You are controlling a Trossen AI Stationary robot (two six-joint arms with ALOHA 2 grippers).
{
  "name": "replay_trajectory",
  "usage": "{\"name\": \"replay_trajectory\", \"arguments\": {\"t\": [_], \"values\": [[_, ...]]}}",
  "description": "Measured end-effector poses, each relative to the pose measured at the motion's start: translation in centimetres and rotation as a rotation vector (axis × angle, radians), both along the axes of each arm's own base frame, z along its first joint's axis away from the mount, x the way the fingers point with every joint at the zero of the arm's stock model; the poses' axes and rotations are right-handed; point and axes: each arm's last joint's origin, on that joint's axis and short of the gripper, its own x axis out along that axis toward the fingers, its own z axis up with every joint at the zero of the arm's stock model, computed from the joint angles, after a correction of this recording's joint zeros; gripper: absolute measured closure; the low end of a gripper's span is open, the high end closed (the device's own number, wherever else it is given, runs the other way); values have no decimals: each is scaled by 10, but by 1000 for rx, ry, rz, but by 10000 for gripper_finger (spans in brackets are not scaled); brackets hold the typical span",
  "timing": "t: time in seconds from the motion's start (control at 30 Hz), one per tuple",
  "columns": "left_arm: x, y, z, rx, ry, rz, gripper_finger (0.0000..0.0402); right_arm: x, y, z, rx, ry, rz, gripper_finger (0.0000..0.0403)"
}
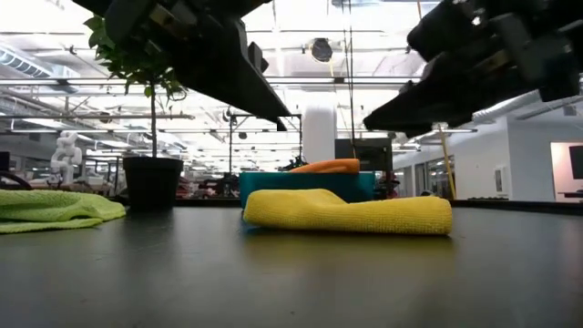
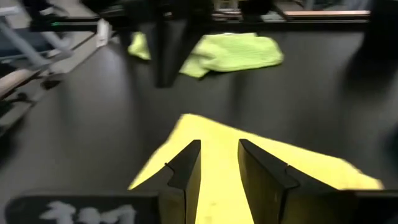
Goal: Fold microfiber towels
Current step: Put the yellow microfiber towel into the blue blue bin
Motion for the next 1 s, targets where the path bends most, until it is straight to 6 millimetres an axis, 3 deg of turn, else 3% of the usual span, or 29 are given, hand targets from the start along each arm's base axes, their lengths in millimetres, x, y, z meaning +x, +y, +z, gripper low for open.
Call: {"name": "replay_trajectory", "arguments": {"t": [0.23, 0.5, 0.73, 1.0], "values": [[-2, -2, -1, 5, 17, -23, 278, -11, 32, -1, -38, 6, 143, 299], [8, -19, -14, 8, -71, -76, 180, -3, 72, 3, -120, 34, 256, 239], [11, -20, -25, 30, -71, -21, 165, 7, 83, -24, -167, 171, 258, 199], [12, -21, -23, 27, -89, -25, 165, 5, 80, -43, -290, 239, 172, 195]]}}
